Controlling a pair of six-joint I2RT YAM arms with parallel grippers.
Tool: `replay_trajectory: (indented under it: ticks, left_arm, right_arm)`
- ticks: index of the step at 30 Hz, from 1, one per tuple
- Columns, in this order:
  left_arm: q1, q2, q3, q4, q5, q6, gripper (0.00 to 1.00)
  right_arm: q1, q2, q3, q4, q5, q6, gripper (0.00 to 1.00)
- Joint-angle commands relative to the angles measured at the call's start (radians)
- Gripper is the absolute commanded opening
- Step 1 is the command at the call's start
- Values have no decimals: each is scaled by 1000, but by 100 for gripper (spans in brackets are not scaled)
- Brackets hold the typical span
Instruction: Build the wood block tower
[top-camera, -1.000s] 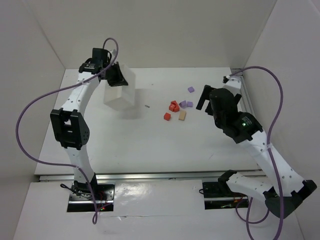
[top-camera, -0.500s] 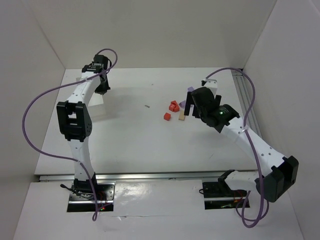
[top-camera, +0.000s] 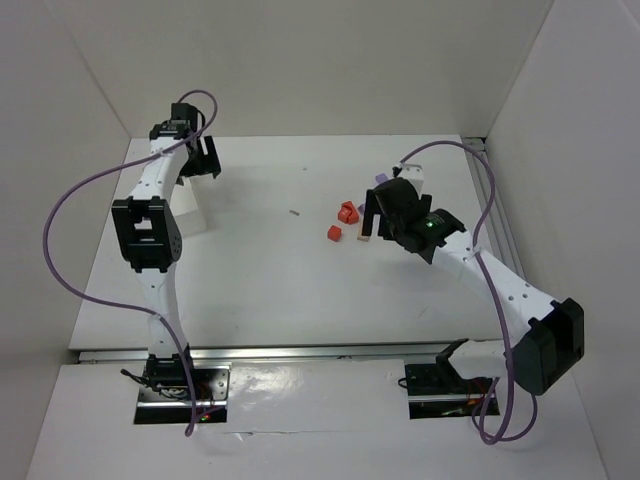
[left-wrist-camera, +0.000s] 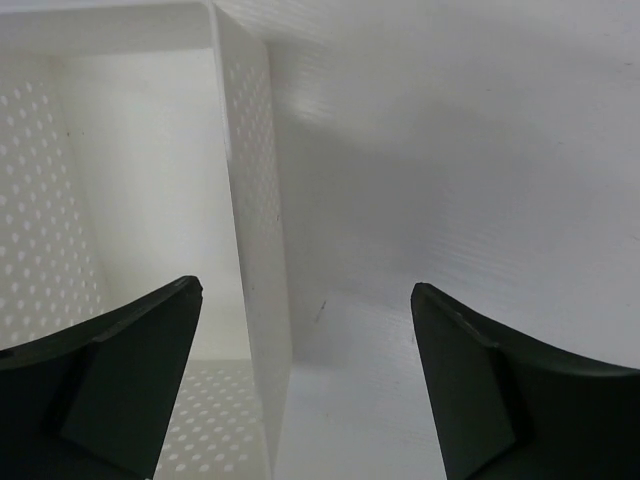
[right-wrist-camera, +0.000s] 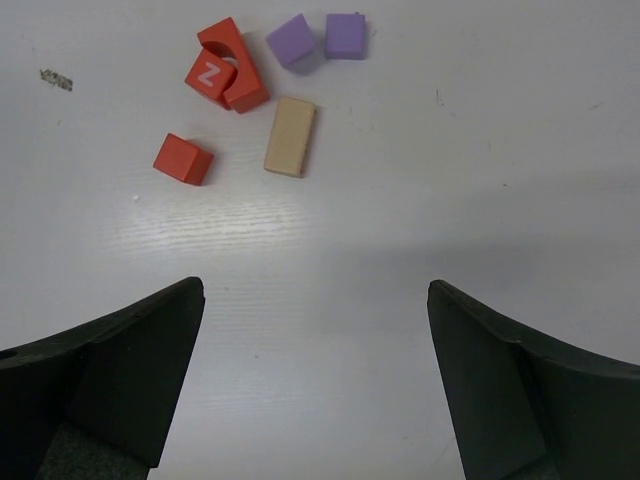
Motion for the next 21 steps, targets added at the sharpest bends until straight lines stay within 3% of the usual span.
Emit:
replay_trajectory:
  ticks: [1, 5, 9, 12, 16, 21]
  left_arm:
    - [-37, -131, 66, -31, 83, 0, 99]
    - [-200, -284, 44, -79, 89, 26, 99]
    - [-390, -472, -238, -13, 53, -43, 99]
    - [-481, -580, -407, 42, 102, -121, 99]
    - [-439, -722, -776, 197, 195, -232, 98]
    - [-428, -806, -944, 208, 201, -244, 97]
  right_arm:
    - [-5, 45, 2, 83, -42, -8, 100]
    - [-5, 120, 27, 135, -108, 12, 100]
    - [-5, 177, 70, 187, -198, 30, 100]
    - [4, 240, 70, 224, -172, 58, 100]
    - [4, 355, 143, 233, -163, 84, 97]
    - [16, 462, 199, 284, -177, 127, 91]
